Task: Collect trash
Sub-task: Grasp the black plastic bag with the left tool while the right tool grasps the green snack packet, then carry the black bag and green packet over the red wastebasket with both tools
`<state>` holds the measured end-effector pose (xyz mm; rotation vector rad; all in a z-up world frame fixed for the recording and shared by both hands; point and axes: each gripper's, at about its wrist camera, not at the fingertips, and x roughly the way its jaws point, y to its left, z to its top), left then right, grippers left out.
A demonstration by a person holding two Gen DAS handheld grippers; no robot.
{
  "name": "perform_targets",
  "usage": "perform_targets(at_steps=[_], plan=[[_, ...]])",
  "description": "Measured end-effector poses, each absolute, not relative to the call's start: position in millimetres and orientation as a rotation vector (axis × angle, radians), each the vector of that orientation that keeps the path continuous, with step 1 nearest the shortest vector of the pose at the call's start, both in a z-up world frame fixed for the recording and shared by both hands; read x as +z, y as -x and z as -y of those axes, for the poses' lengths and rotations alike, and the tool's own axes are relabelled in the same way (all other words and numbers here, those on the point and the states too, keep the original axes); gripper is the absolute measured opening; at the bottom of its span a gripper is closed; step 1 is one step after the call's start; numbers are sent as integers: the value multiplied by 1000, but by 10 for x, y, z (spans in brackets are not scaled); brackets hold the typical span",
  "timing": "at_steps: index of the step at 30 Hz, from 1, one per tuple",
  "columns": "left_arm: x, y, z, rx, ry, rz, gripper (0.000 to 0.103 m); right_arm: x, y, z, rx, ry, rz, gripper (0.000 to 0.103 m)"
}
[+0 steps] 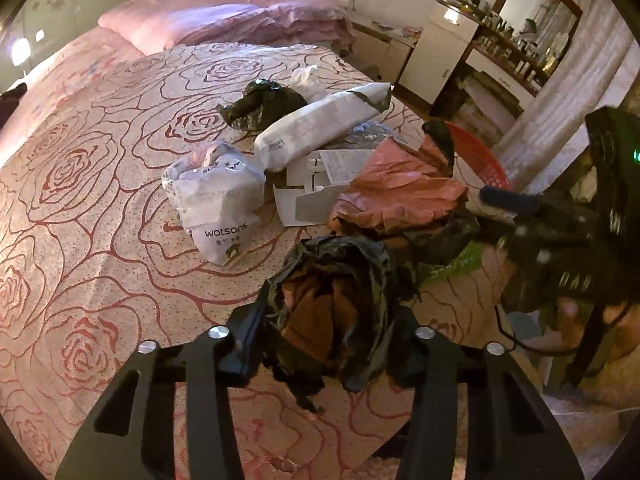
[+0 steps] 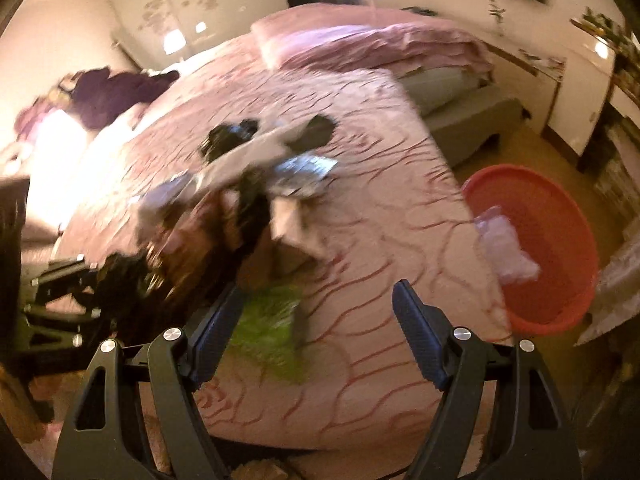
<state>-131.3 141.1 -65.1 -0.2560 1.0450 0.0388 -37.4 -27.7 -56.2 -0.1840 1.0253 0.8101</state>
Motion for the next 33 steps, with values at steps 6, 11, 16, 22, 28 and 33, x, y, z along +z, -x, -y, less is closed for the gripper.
perform_targets(at_steps=[6, 11, 16, 22, 28, 33], plan=[[-586, 1401, -1492, 63, 259, -1028, 42, -666, 552, 143, 845, 227, -1048, 75], [-482, 1534, -1596, 99, 279, -986, 42, -733, 624, 97, 826, 277, -1042, 69], [-386, 1584, -1725, 131, 301, -948, 42, -735, 592, 159, 800, 302, -1016, 52], [-302, 1578, -1827, 160, 323, -909, 42, -735, 458, 283, 755, 259, -1025, 49], [-209, 1536, -1885, 189, 328, -872, 42, -738, 404, 314, 744, 244, -1028, 46], [-138, 1460, -1890, 196, 319, -852, 42, -697, 373, 328, 734, 234, -1017, 45]])
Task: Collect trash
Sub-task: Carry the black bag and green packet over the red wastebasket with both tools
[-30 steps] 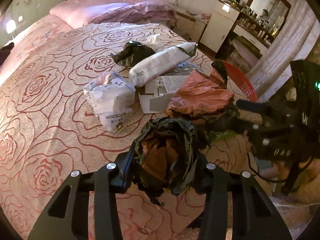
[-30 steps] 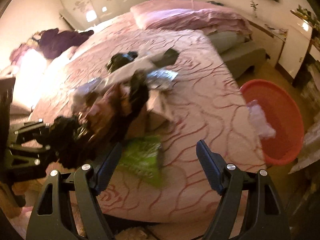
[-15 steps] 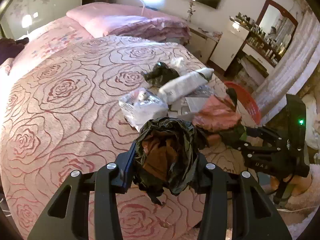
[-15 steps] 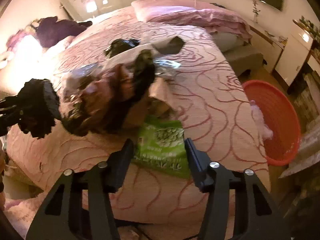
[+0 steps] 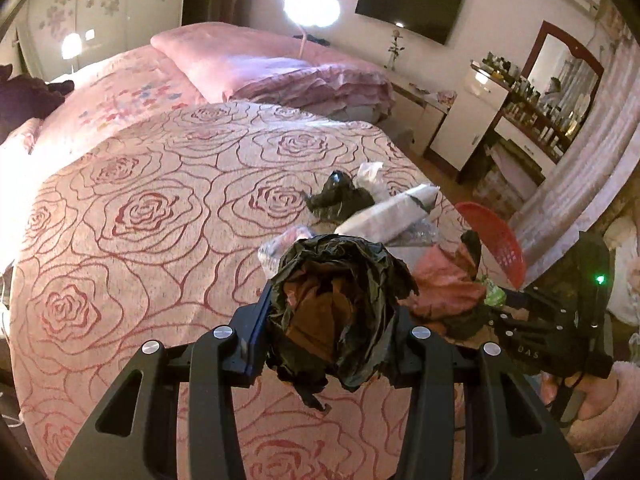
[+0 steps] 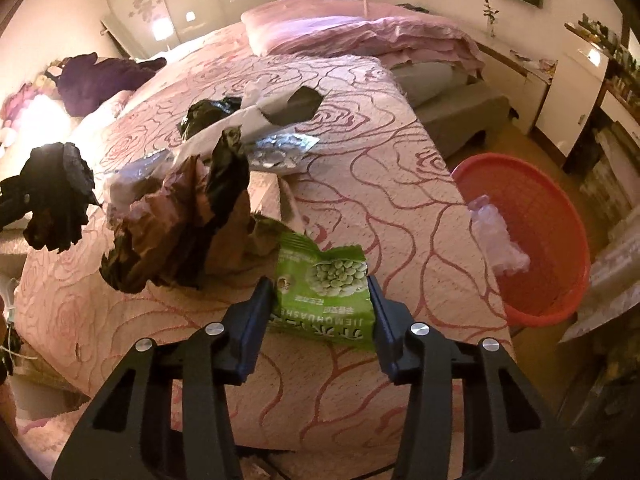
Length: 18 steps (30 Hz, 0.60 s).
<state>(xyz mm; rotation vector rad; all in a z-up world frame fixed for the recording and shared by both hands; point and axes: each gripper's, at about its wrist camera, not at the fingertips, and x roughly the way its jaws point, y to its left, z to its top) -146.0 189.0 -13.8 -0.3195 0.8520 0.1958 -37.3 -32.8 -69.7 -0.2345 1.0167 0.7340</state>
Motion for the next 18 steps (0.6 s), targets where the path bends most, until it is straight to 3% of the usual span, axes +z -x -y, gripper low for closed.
perform_targets(at_steps=[18], plan=[[-31, 1195, -1867, 183, 292, -838, 42, -543, 8, 481, 650, 163, -975, 45]])
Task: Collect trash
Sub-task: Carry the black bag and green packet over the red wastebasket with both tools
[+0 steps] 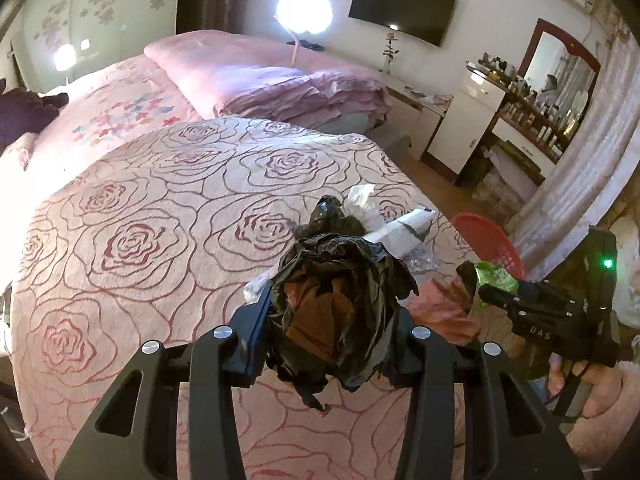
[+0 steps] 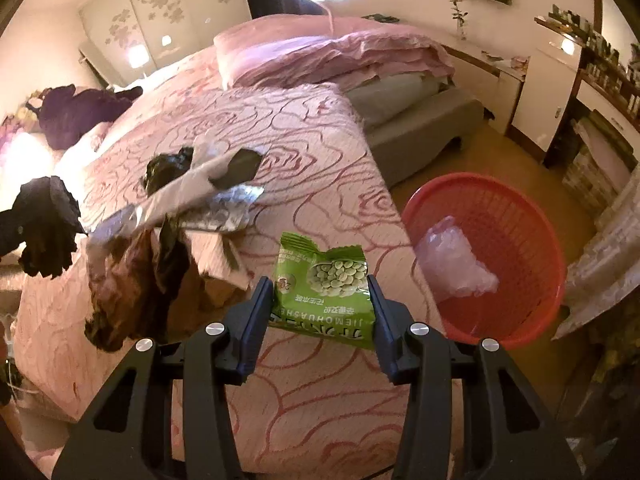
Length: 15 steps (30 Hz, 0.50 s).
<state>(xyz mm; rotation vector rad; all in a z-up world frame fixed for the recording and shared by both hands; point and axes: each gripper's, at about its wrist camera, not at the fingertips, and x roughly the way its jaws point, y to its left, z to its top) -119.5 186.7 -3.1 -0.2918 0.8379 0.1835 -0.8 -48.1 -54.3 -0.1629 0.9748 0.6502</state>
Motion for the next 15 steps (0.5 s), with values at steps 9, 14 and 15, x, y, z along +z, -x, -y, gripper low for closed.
perform_targets(at_steps=[9, 14, 15], plan=[[42, 938, -1737, 136, 249, -831, 42, -446, -126, 590, 612, 133, -950, 45], [91, 785, -1637, 102, 231, -824, 42, -405, -222, 686, 579, 112, -939, 45], [96, 762, -1619, 95, 228, -824, 42, -394, -240, 708, 572, 107, -935, 45]])
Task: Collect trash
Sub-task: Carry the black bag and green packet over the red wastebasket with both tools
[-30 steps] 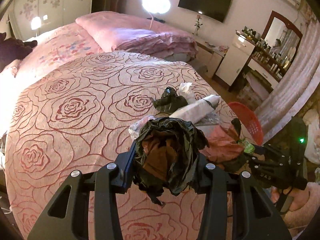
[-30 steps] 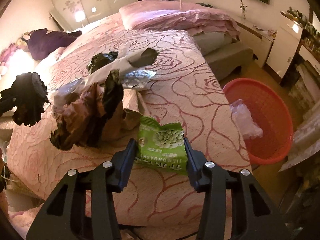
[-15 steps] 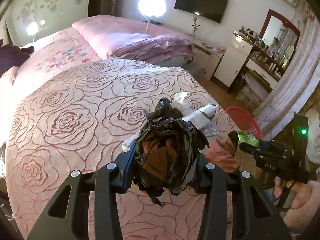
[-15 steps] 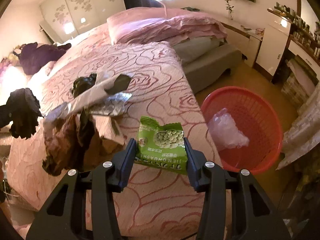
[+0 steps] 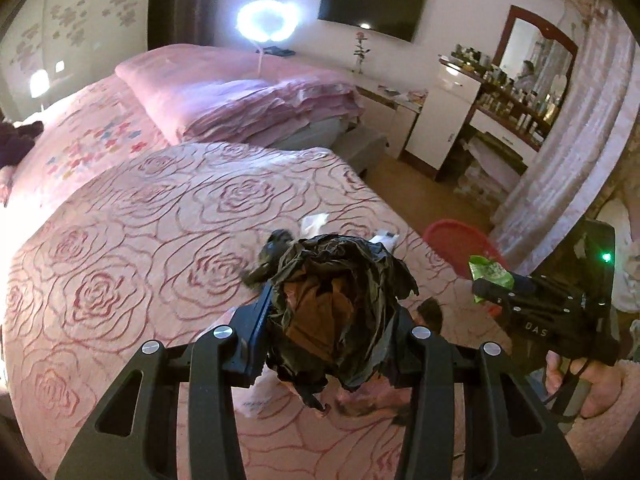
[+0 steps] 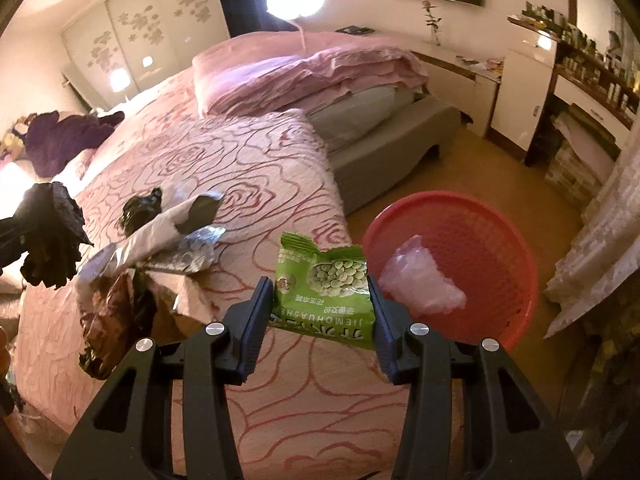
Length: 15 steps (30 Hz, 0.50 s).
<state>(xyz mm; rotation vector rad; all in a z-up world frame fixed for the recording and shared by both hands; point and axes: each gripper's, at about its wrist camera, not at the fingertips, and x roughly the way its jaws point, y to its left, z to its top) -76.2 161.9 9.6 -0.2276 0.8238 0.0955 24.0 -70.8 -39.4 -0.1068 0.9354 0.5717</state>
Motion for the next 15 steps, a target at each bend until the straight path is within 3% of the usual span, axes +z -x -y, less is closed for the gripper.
perform_targets(at_steps=[15], plan=[[215, 195, -1073, -46, 154, -830, 42, -234, -527, 1223, 429, 21, -892, 45]])
